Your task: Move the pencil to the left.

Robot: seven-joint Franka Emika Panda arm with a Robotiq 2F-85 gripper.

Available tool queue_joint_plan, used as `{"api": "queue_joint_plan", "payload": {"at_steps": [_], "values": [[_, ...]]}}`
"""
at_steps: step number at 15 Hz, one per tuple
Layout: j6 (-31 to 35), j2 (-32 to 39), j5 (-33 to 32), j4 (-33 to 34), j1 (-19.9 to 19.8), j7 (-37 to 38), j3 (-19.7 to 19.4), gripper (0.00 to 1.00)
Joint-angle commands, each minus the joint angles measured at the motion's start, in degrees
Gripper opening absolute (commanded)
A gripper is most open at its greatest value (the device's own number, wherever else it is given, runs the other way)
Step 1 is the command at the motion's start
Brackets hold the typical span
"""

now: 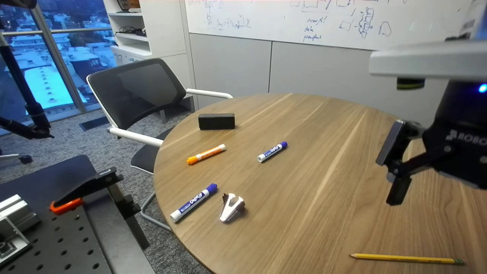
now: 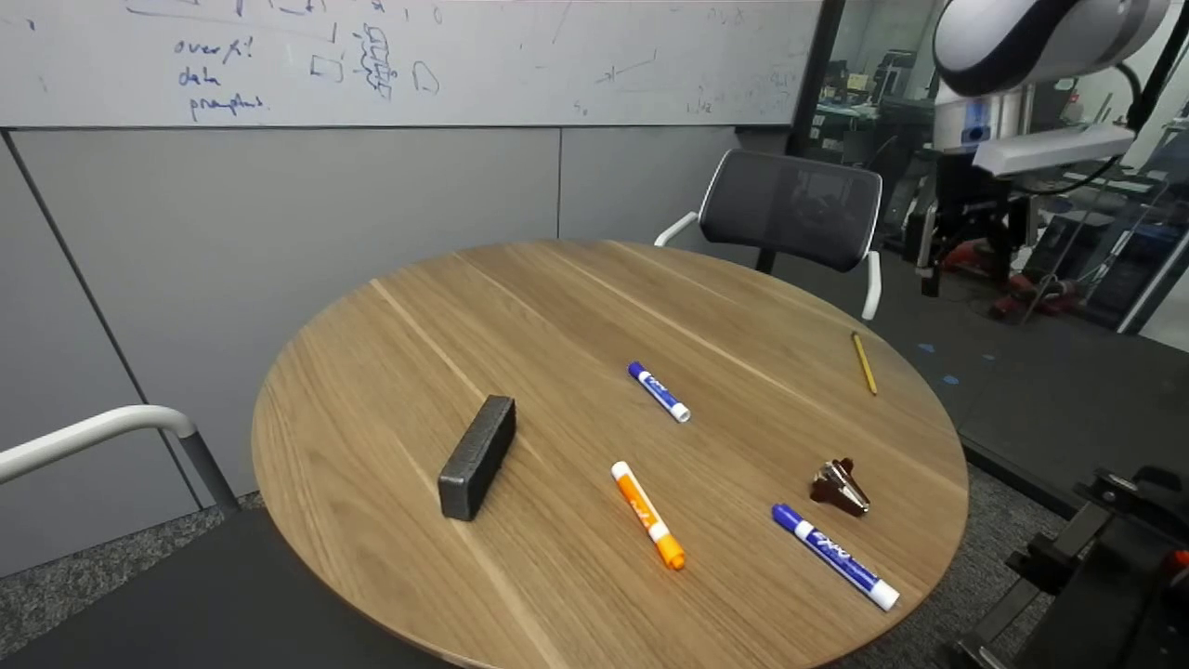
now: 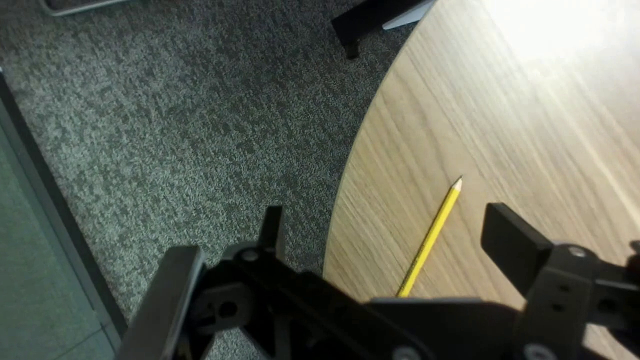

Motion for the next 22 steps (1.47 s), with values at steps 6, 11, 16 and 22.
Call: {"api": "queue_joint_plan", "payload": {"at_steps": [6,11,16,22], "values": [[-2.95,21.63,7.24,24.67,-2.39,5.96,0.26,1.00],[-1.37,27.16,9.09,31.16,-3.50,7.39,0.76,1.00],[1.36,32.09,11.79,36.33,-4.81,8.54,1.62,1.00],[0.21,36.21,12.18,42.03,-5.15,9.59,1.61,0.62]]}}
